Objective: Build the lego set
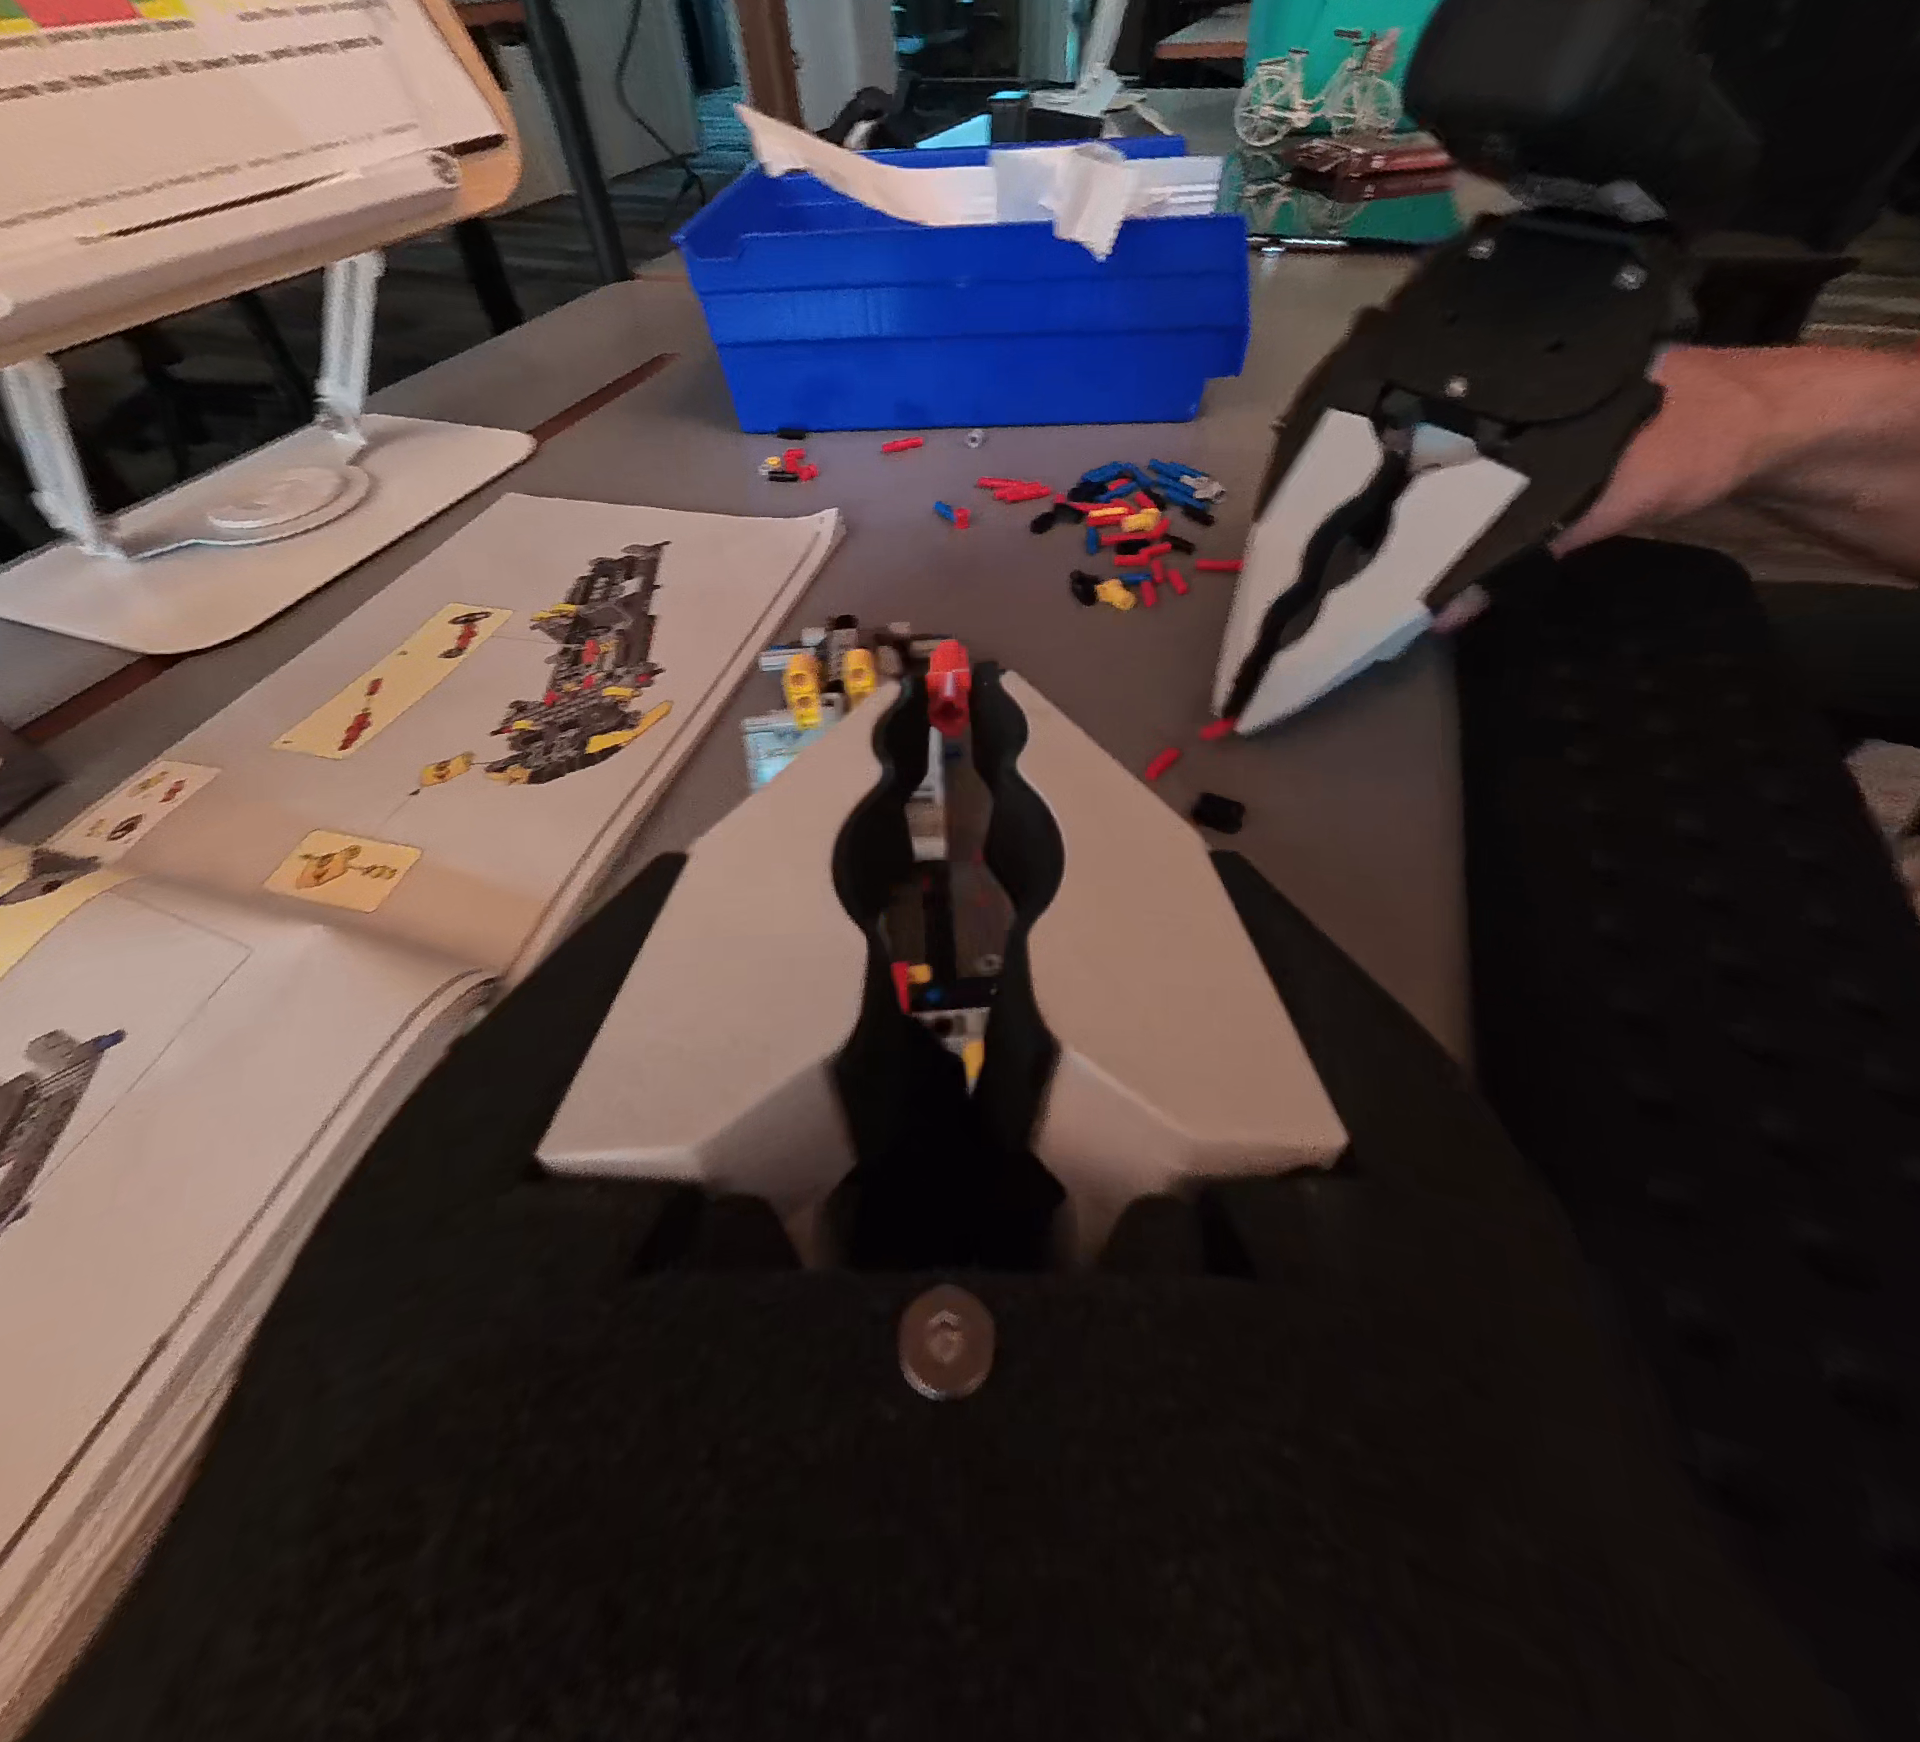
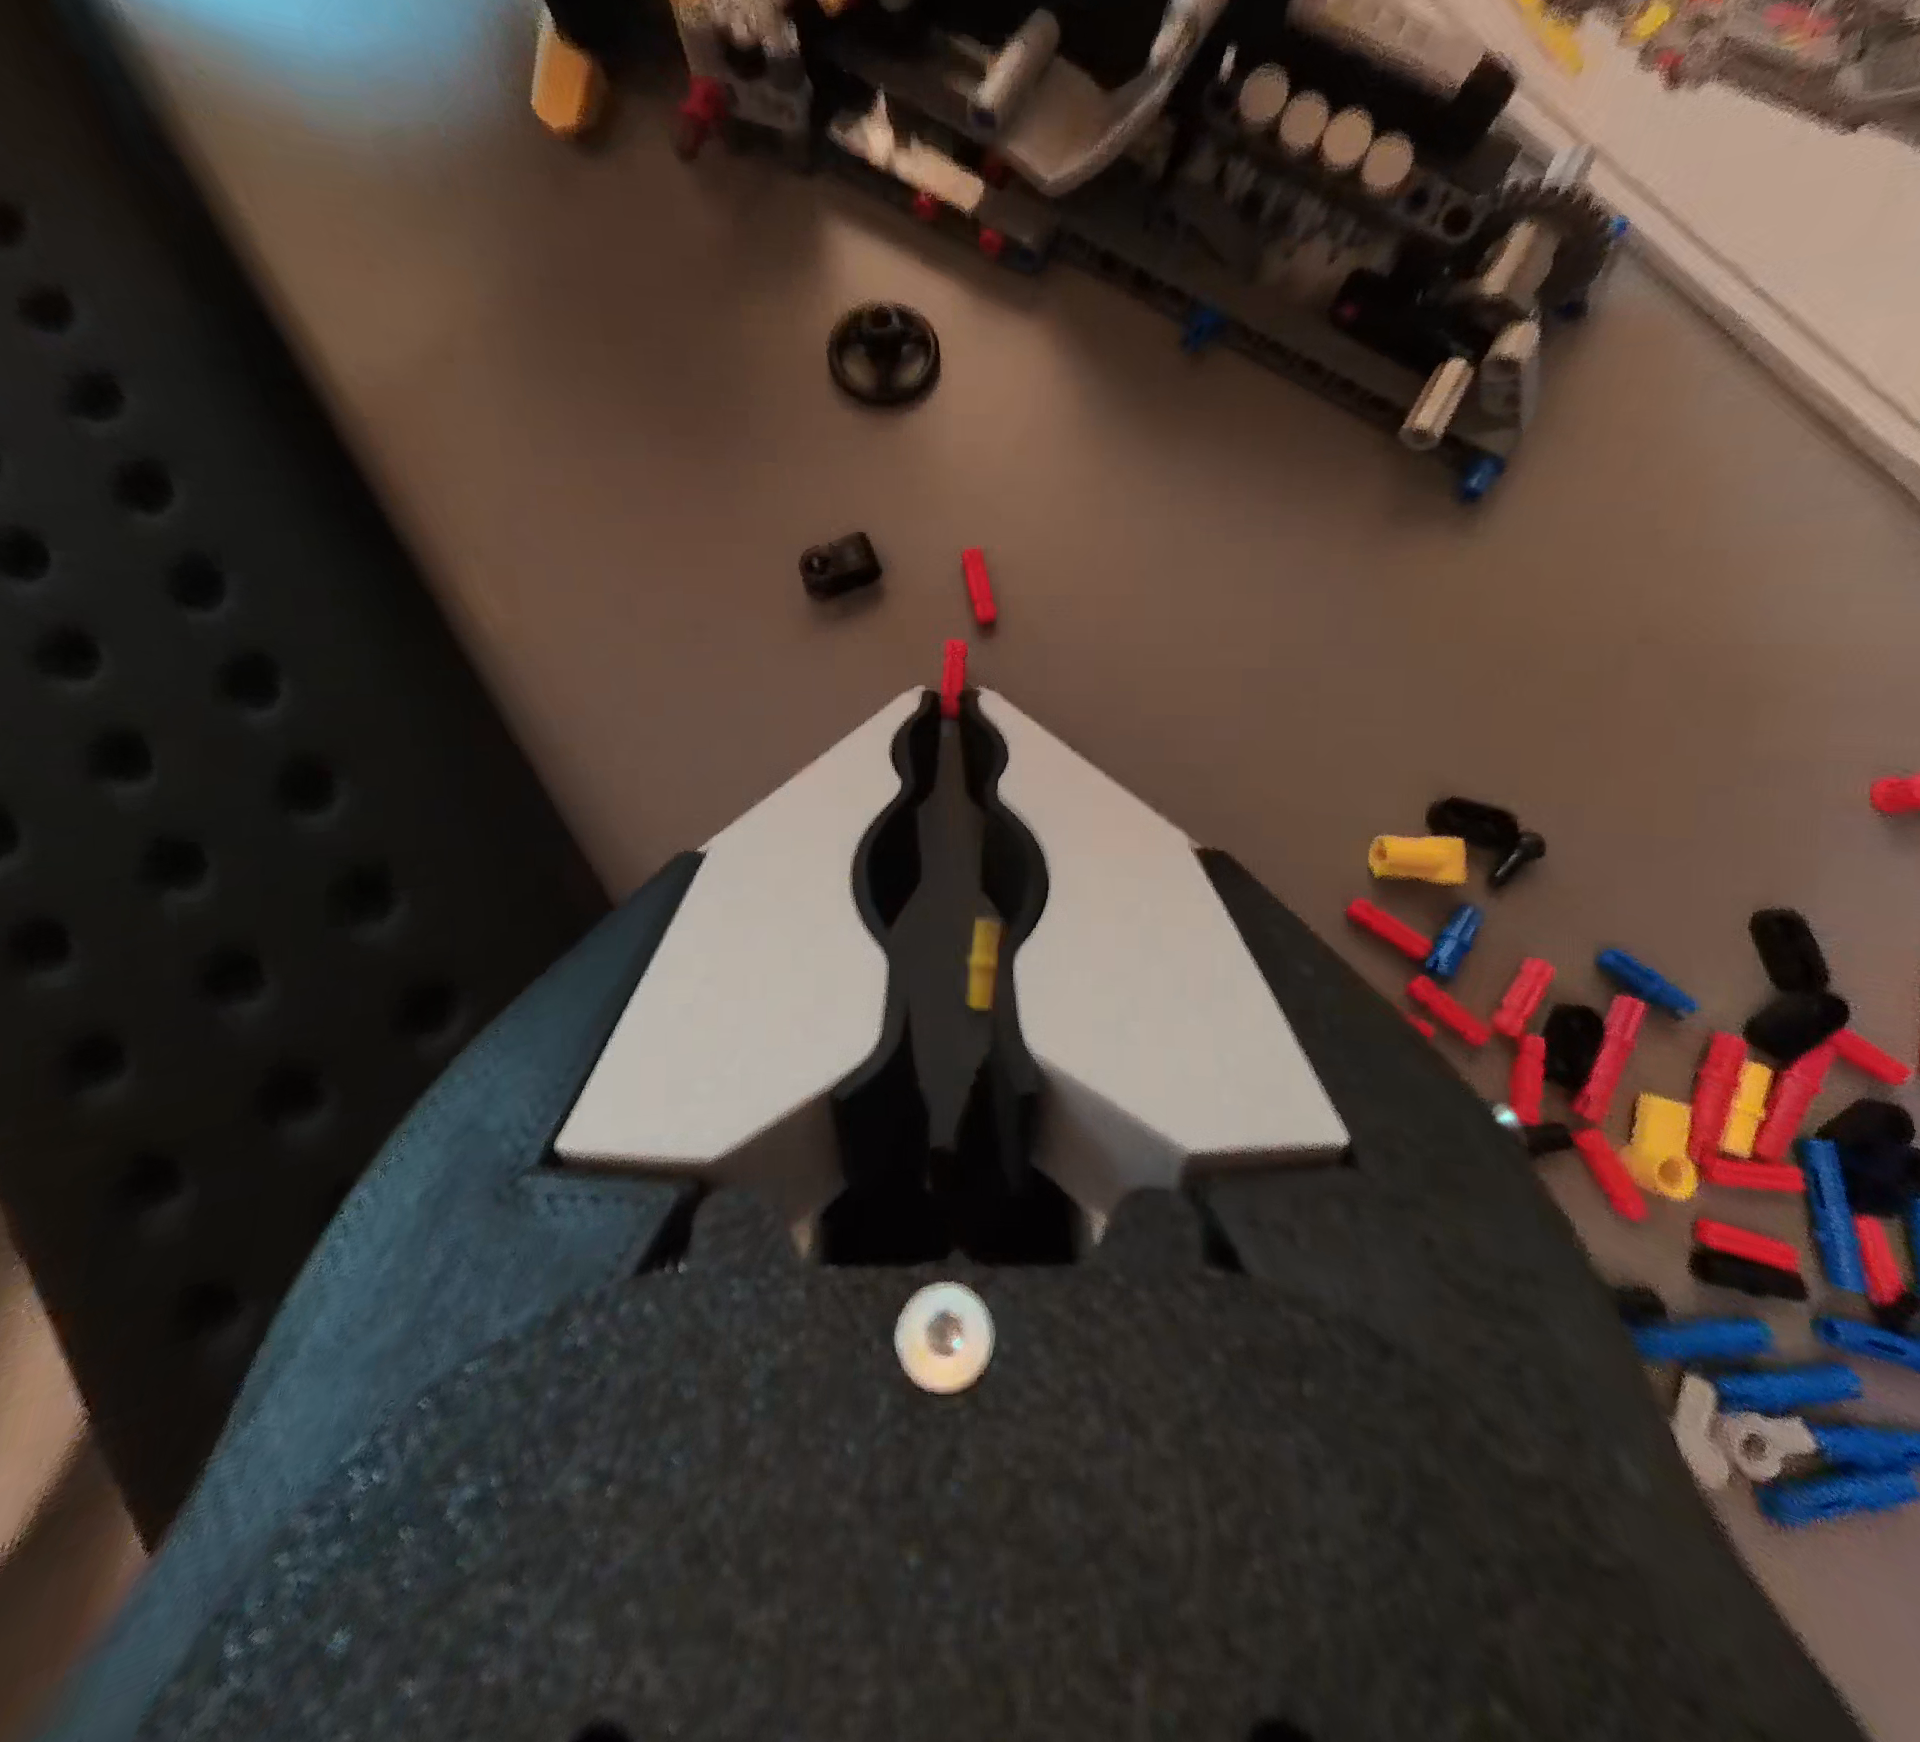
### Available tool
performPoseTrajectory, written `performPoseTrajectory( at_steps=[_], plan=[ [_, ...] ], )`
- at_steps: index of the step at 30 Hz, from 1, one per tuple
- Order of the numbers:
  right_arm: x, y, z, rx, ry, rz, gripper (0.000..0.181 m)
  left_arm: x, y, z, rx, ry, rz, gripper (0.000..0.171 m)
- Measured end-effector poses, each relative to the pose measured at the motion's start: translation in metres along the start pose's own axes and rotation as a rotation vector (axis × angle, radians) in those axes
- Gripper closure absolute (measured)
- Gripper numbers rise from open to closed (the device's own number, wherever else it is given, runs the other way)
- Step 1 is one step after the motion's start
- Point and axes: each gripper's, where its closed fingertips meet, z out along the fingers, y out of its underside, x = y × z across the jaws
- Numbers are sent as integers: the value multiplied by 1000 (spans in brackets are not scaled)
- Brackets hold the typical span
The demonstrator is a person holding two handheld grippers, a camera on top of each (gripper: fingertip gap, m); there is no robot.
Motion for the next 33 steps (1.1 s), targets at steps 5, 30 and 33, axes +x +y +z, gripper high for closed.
performPoseTrajectory(
  at_steps=[5,30,33],
  plan=[
    [-20,-79,-31,406,-49,-141,179,36,-7,-3,30,244,-117,166],
    [-40,-125,-28,261,223,-868,179,50,-14,-10,76,401,-200,166],
    [-39,-128,-30,276,232,-860,178,49,-14,-11,77,398,-200,166]
  ],
)
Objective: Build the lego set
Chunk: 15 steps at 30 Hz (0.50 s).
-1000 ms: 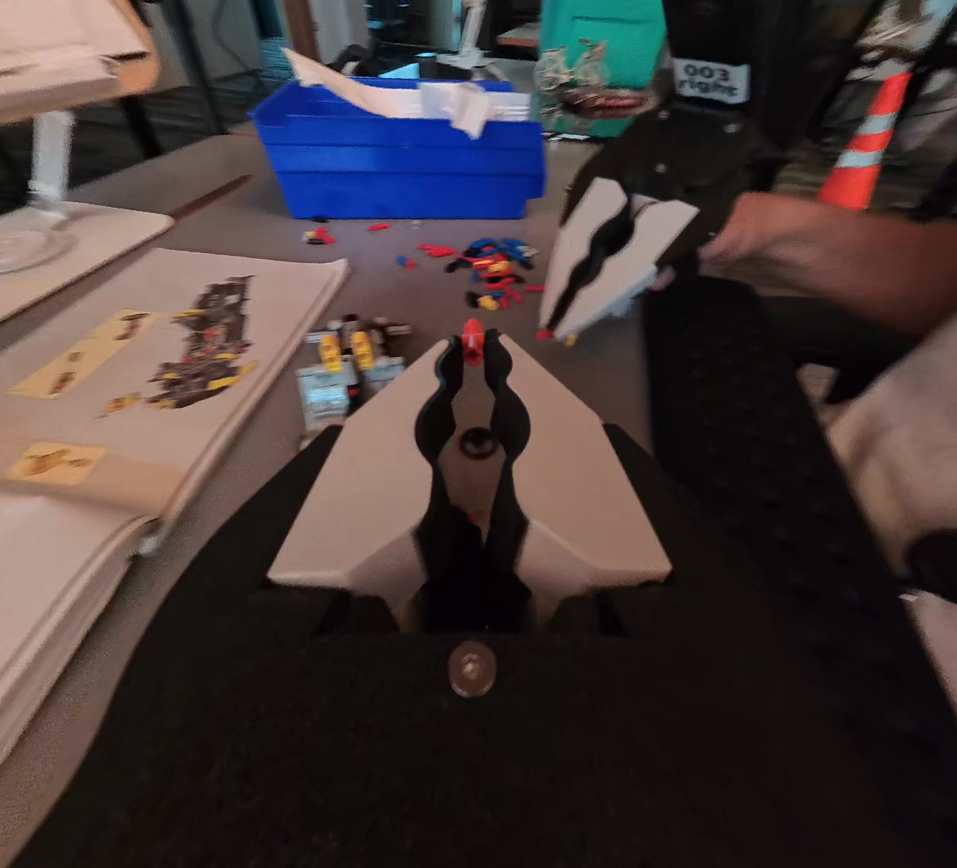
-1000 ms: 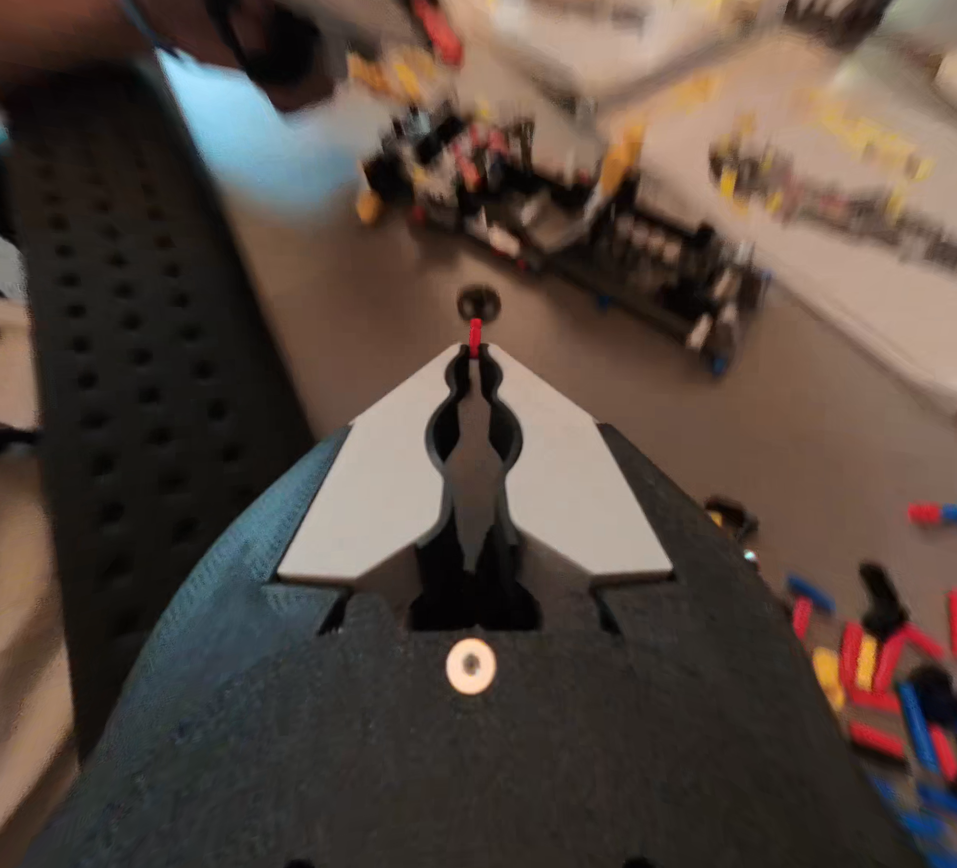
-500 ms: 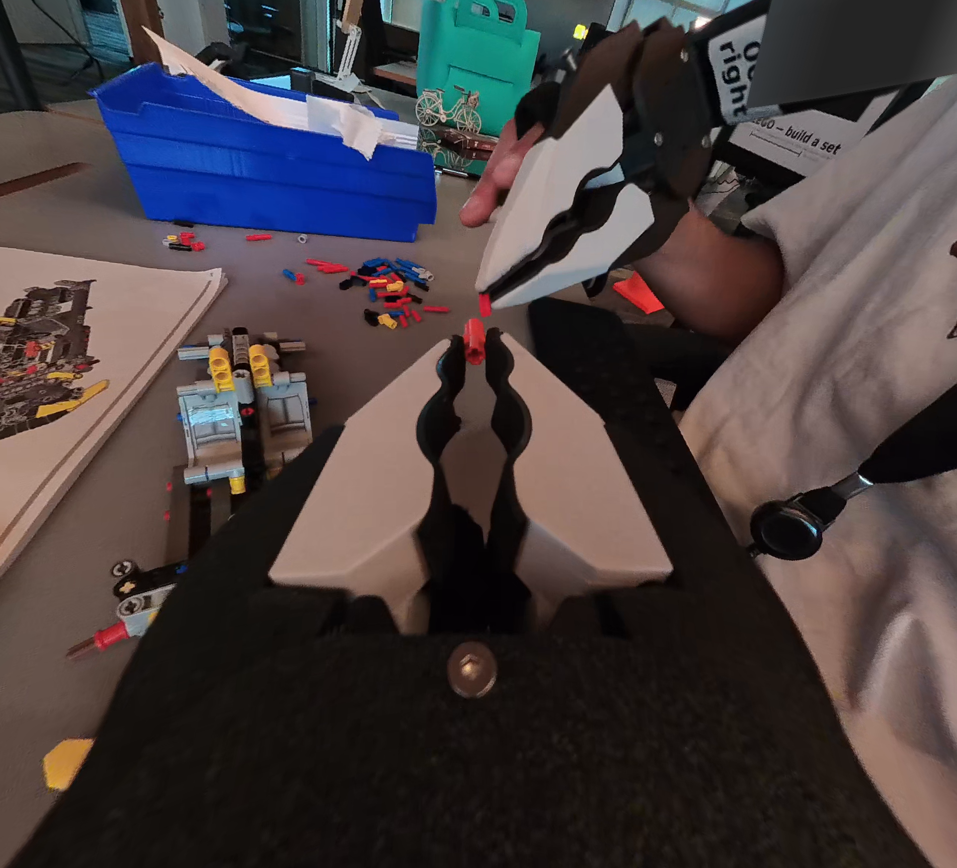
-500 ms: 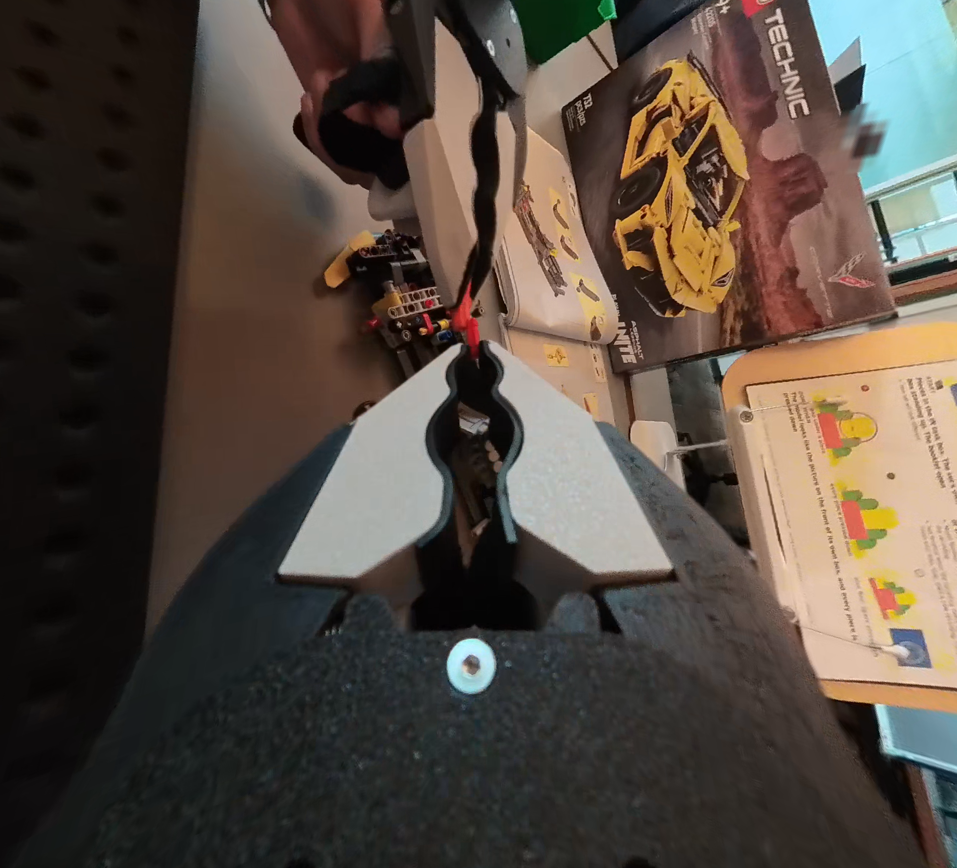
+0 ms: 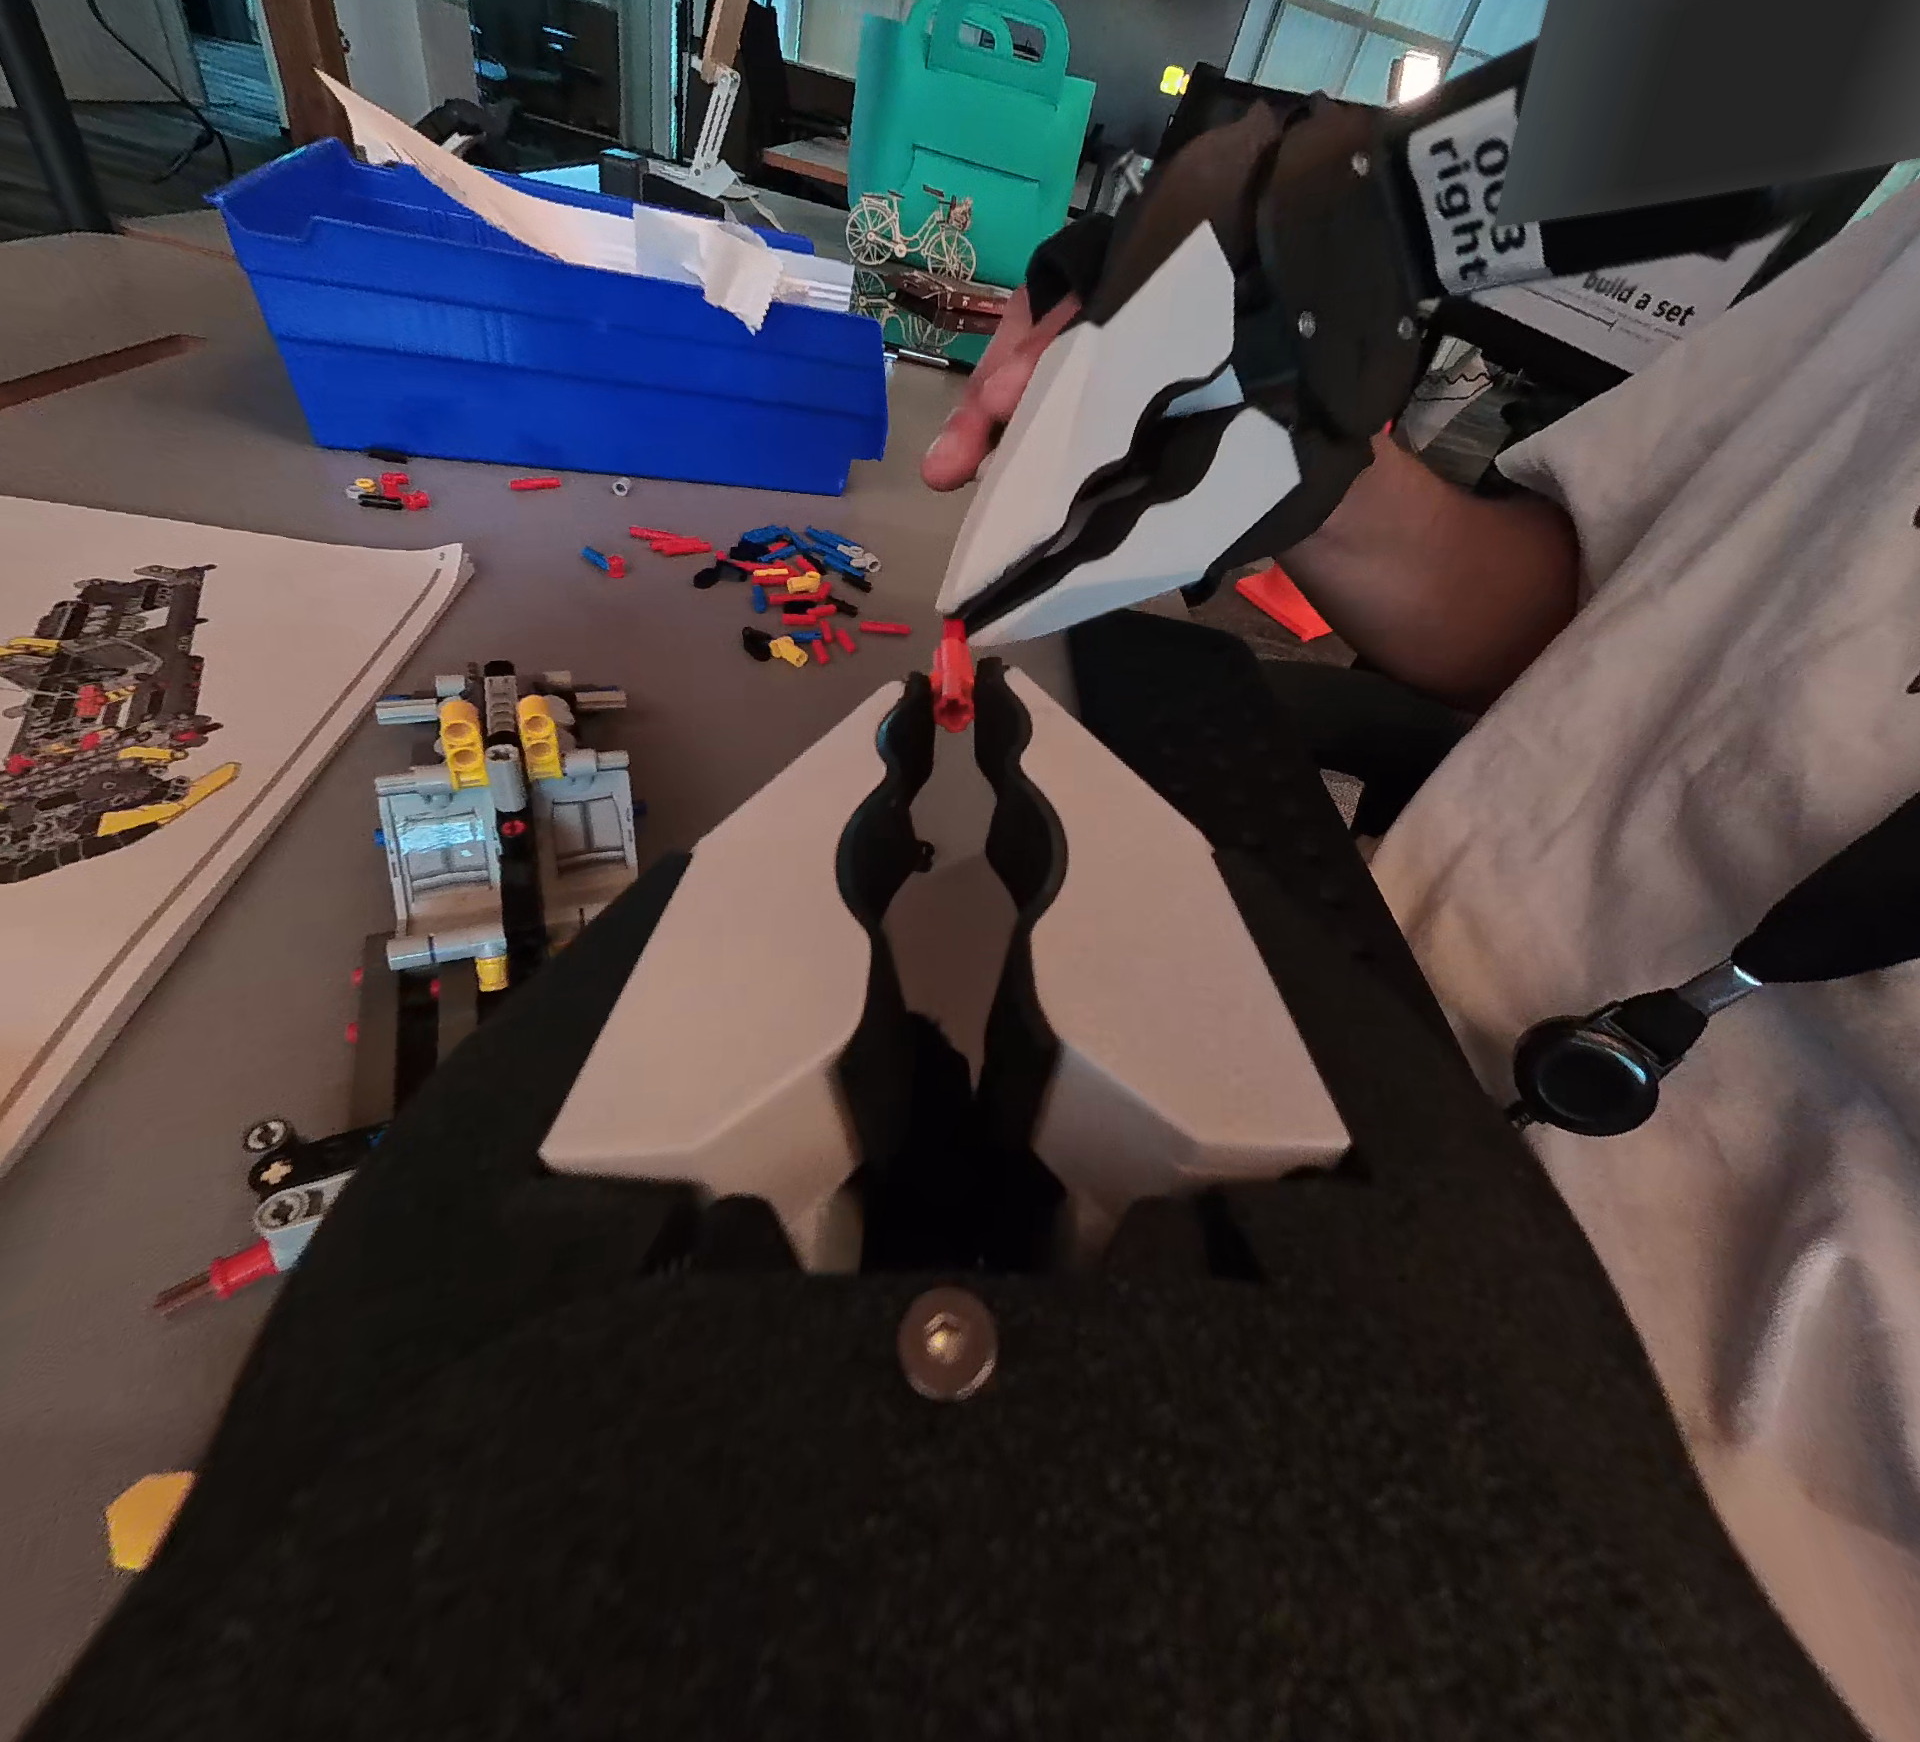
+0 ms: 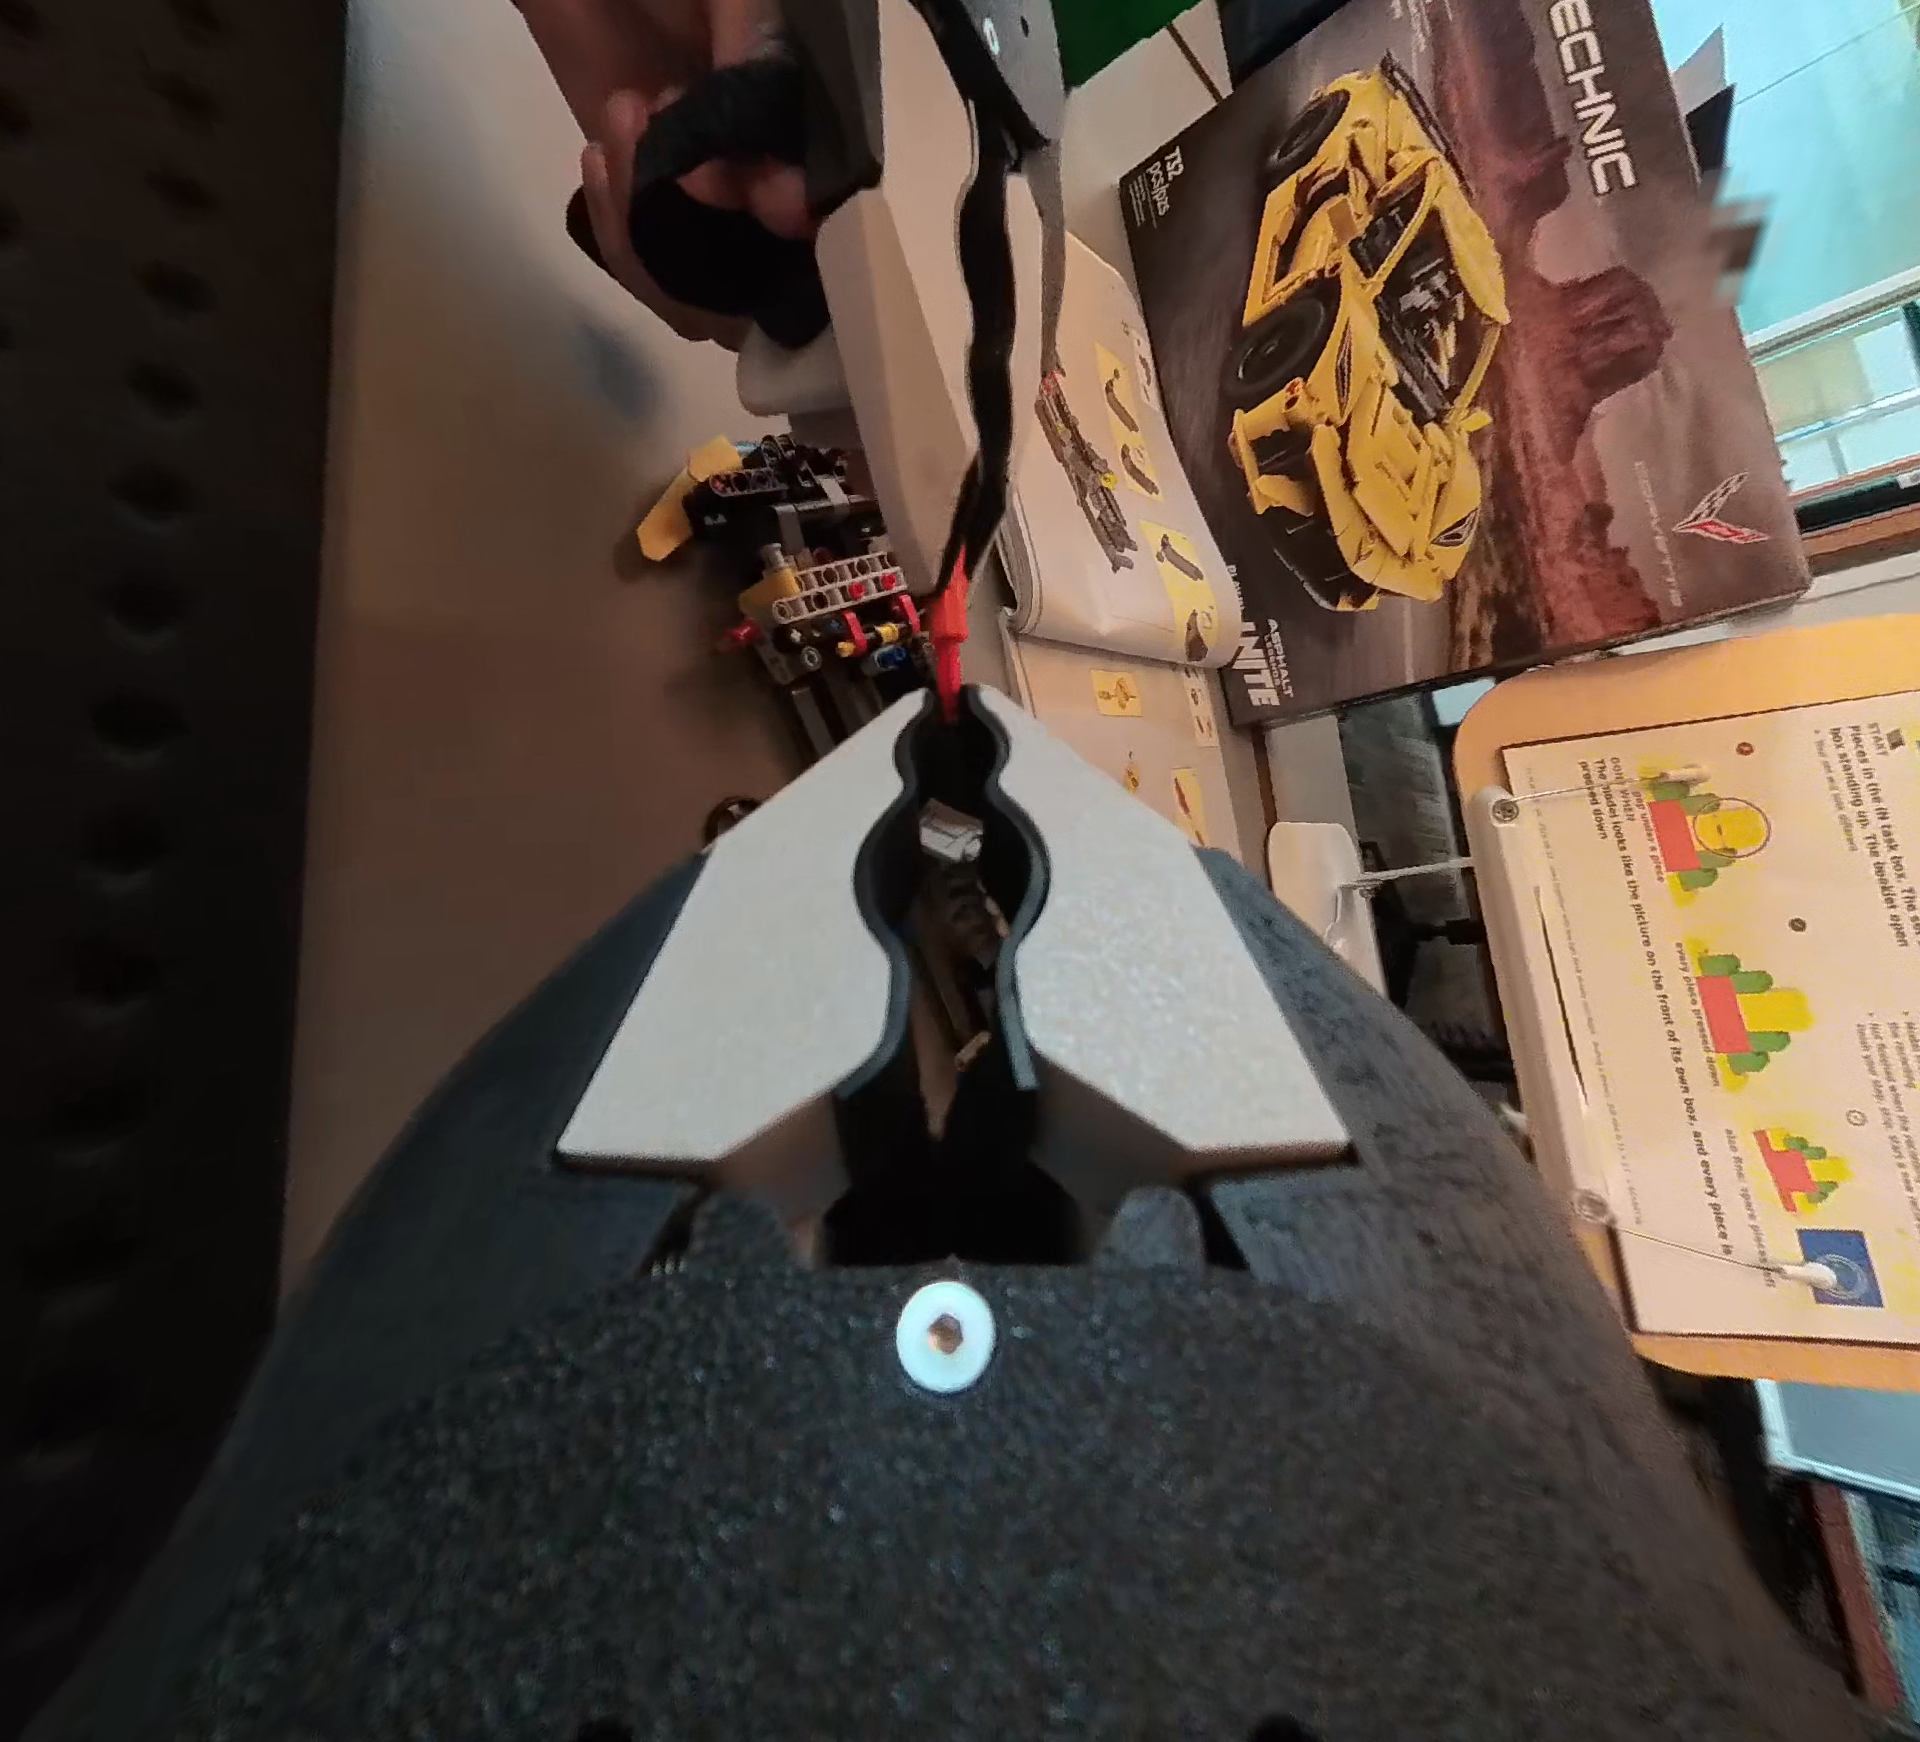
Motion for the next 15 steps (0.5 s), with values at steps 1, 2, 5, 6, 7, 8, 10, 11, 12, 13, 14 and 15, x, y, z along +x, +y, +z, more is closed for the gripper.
performPoseTrajectory(
  at_steps=[1,2,5,6,7,8,10,11,12,13,14,15],
  plan=[
    [1,-1,0,7,-3,12,178,0,0,0,0,0,0,166],
    [1,-1,0,7,0,11,178,0,0,0,2,0,-2,166],
    [1,0,1,-7,8,1,178,-1,0,0,5,0,-13,166],
    [1,0,1,-11,11,-2,178,-1,0,0,3,0,-15,166],
    [1,1,1,-15,13,-5,178,-2,1,0,-1,-4,-14,166],
    [1,1,2,-22,15,-13,179,-2,2,1,-9,-9,-11,166],
    [-1,4,3,-54,21,-52,179,-4,5,1,-24,-15,-13,166],
    [-2,4,4,-67,28,-74,179,-4,6,1,-27,-13,-20,166],
    [-2,4,5,-75,35,-95,179,-4,6,1,-29,-6,-33,166],
    [-3,4,5,-80,37,-112,179,-4,7,1,-31,3,-46,166],
    [-3,3,5,-74,44,-126,179,-3,7,0,-33,12,-59,166],
    [-3,-1,3,-46,43,-125,179,-2,8,0,-34,23,-70,166]
  ],
)
